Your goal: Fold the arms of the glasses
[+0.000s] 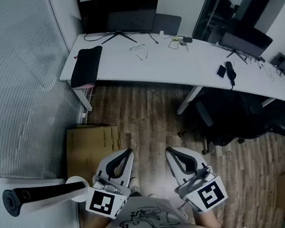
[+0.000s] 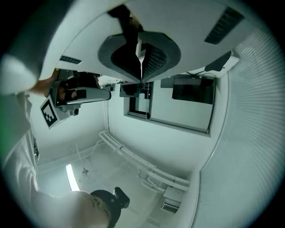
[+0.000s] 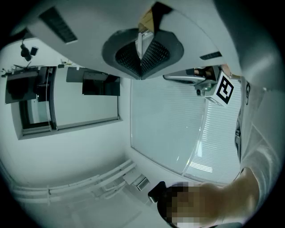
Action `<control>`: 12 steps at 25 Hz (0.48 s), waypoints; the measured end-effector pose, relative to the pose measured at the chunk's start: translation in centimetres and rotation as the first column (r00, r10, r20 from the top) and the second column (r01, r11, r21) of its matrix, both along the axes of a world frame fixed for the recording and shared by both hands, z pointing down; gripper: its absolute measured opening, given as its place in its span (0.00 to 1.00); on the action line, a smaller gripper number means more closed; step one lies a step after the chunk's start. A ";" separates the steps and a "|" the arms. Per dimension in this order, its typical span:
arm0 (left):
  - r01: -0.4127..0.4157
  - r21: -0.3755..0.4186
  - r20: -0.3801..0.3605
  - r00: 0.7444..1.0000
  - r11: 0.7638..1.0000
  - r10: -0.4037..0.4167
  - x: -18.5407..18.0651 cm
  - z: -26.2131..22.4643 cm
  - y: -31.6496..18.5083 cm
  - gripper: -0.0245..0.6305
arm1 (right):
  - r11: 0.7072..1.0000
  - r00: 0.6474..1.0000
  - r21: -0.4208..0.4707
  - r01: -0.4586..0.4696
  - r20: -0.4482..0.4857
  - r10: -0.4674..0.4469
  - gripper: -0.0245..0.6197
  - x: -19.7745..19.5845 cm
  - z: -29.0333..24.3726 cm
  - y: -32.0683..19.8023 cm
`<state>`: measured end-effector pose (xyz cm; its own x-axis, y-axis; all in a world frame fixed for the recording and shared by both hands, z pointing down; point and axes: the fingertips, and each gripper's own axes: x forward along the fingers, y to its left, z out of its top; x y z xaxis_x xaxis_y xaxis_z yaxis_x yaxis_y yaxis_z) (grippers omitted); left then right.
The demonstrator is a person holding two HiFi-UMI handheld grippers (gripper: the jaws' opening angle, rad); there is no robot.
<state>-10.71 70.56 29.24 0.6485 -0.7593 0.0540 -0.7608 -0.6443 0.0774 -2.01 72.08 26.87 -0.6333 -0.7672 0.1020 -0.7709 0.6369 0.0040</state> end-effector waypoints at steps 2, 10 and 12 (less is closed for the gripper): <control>-0.002 0.017 -0.025 1.000 1.000 0.003 -0.8 -0.4 -0.4 0.08 | 1.000 1.000 0.003 -0.009 -0.002 0.009 0.05 -0.9 0.0 -0.4; -0.043 -0.019 -0.002 0.999 0.999 0.043 -3.4 0.4 -1.7 0.08 | 0.998 0.998 -0.004 -0.056 0.010 0.056 0.05 -3.1 0.3 -2.2; -0.045 -0.008 -0.014 0.999 0.999 0.045 -3.8 0.0 -2.1 0.08 | 0.998 0.998 -0.010 -0.064 0.006 0.065 0.05 -3.2 0.4 -2.7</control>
<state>-14.52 68.44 29.25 0.6825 -0.7291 0.0507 -0.7301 -0.6770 0.0928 -5.25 69.40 27.24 -0.5832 -0.8054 0.1055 -0.8104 0.5859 -0.0070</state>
